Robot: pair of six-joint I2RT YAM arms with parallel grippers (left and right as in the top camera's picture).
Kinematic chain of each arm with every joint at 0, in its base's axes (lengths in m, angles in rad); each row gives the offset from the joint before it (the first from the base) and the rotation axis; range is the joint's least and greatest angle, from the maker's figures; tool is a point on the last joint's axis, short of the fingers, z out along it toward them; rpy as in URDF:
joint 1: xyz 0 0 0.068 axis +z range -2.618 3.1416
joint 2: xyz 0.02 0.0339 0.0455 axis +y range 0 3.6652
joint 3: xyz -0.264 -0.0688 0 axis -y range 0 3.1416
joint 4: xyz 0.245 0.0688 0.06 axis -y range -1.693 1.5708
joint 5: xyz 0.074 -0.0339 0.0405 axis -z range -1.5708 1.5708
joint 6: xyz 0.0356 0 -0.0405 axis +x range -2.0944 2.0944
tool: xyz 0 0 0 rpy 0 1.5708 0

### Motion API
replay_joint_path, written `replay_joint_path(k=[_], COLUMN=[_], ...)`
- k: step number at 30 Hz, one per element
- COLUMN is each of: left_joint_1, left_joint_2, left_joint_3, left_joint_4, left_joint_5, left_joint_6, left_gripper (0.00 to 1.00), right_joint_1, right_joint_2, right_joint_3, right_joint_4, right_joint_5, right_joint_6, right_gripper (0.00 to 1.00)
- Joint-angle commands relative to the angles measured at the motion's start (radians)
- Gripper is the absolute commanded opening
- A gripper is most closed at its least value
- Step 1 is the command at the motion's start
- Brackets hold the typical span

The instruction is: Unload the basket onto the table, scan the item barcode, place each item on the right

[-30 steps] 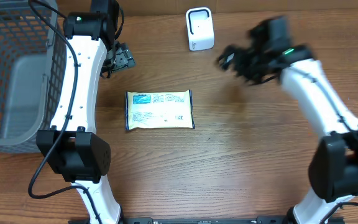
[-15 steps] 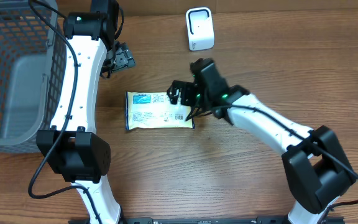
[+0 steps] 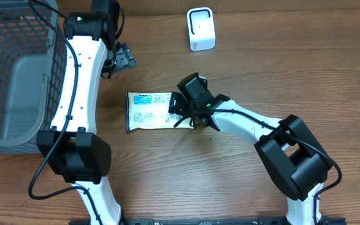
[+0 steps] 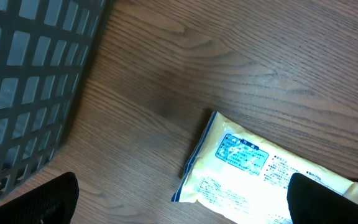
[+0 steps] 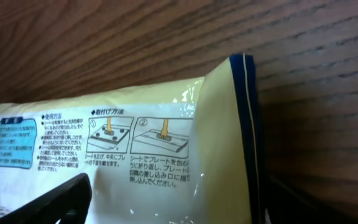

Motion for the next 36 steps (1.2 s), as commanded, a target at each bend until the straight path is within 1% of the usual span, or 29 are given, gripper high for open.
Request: replay_joint_path(k=[1,2,5,6,8,10,13,15,19,23,25,29,36], left_joint_1=[-0.006,-0.006,-0.006,-0.006,-0.006,-0.006,-0.006,-0.006,-0.006,-0.006,-0.006,-0.006,-0.006], left_joint_2=[0.006,0.006,0.006,0.006,0.006,0.006,0.006,0.006,0.006,0.006,0.006,0.006,0.006], left_joint_3=[-0.003,-0.003,-0.003,-0.003,-0.003,-0.003,-0.003,-0.003,-0.003,-0.003,-0.003,-0.003,-0.003], left_joint_4=[-0.002,-0.001,-0.001,-0.001,-0.002,-0.001,-0.001,-0.001,-0.001,-0.001,-0.001,-0.001,-0.001], left_joint_5=[0.004,0.004,0.004,0.004,0.004,0.004,0.004,0.004,0.004,0.004,0.004,0.004,0.004], left_joint_6=[0.000,0.000,0.000,0.000,0.000,0.000,0.000,0.000,0.000,0.000,0.000,0.000,0.000], left_gripper=[1.00,1.00,1.00,1.00,1.00,1.00,1.00,1.00,1.00,1.00,1.00,1.00,1.00], right_joint_1=[0.003,0.003,0.003,0.003,0.003,0.003,0.000,-0.005,-0.042,-0.090,-0.106,-0.126,-0.119], right_joint_2=[0.055,0.065,0.086,0.098,0.116,0.125,0.125,0.125,0.103,0.023,-0.032,-0.166,-0.337], right_joint_3=[-0.009,-0.009,-0.009,-0.009,-0.009,-0.009,-0.007,0.005,0.070,0.135,0.159,0.203,0.240], right_joint_4=[-0.014,-0.019,-0.031,-0.031,-0.031,-0.032,-0.037,-0.056,-0.182,-0.337,-0.383,-0.437,-0.481], right_joint_5=[-0.020,-0.023,-0.034,-0.037,-0.036,-0.035,-0.032,-0.032,-0.019,0.106,0.169,0.258,0.470], right_joint_6=[0.034,0.053,0.093,0.102,0.103,0.103,0.103,0.118,0.140,0.111,0.049,-0.121,-0.309], right_gripper=[0.83,0.79,0.75,0.71,0.55,0.36,0.04,0.04,0.04,0.04,0.04,0.04,0.04])
